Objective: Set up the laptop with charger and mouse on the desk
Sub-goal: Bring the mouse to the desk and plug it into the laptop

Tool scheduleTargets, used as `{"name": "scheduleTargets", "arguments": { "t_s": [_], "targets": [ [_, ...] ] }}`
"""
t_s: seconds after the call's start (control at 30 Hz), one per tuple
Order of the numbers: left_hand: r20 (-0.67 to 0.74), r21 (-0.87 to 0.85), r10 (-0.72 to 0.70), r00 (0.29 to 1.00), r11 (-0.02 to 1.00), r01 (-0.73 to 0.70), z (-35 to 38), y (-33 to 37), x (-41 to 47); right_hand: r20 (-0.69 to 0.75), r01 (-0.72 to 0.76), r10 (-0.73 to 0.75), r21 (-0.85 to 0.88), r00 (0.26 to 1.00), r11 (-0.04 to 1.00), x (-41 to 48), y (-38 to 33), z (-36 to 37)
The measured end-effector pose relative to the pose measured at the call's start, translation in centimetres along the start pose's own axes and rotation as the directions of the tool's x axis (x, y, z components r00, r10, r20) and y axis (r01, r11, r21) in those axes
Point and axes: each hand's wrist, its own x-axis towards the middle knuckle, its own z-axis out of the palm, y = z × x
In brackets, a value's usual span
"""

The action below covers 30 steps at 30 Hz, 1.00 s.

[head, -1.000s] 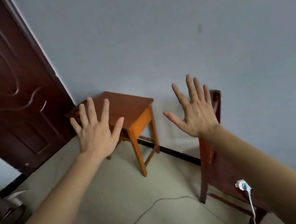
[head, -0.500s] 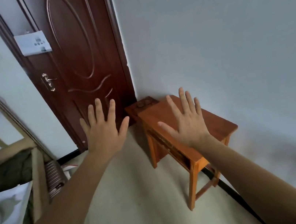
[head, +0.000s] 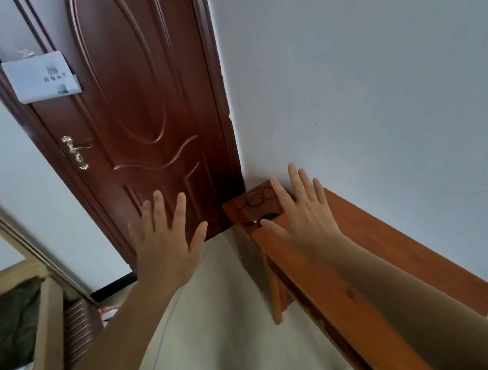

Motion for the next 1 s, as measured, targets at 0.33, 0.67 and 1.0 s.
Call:
{"name": "scheduleTargets", "arguments": {
  "t_s": [0.33,0.67,1.0],
  "targets": [
    [0.059,-0.006,0.201,0.978,0.980,-0.201,8.9,-6.6,24.1,-0.021,-0.166,0.165,-0.073,0.986,0.983,20.5,-0.1,6.8],
    [0.098,-0.078,0.359,0.928,0.932,-0.353,18.9,-5.1,42.0,-0.012,-0.299,0.300,-0.098,0.954,0.949,34.8,3.1,13.7],
    [0.215,-0.078,0.520,0.827,0.853,-0.516,28.9,-1.1,58.5,0.107,-0.512,0.514,-0.047,0.851,0.858,47.4,10.2,19.8]
  ]
}}
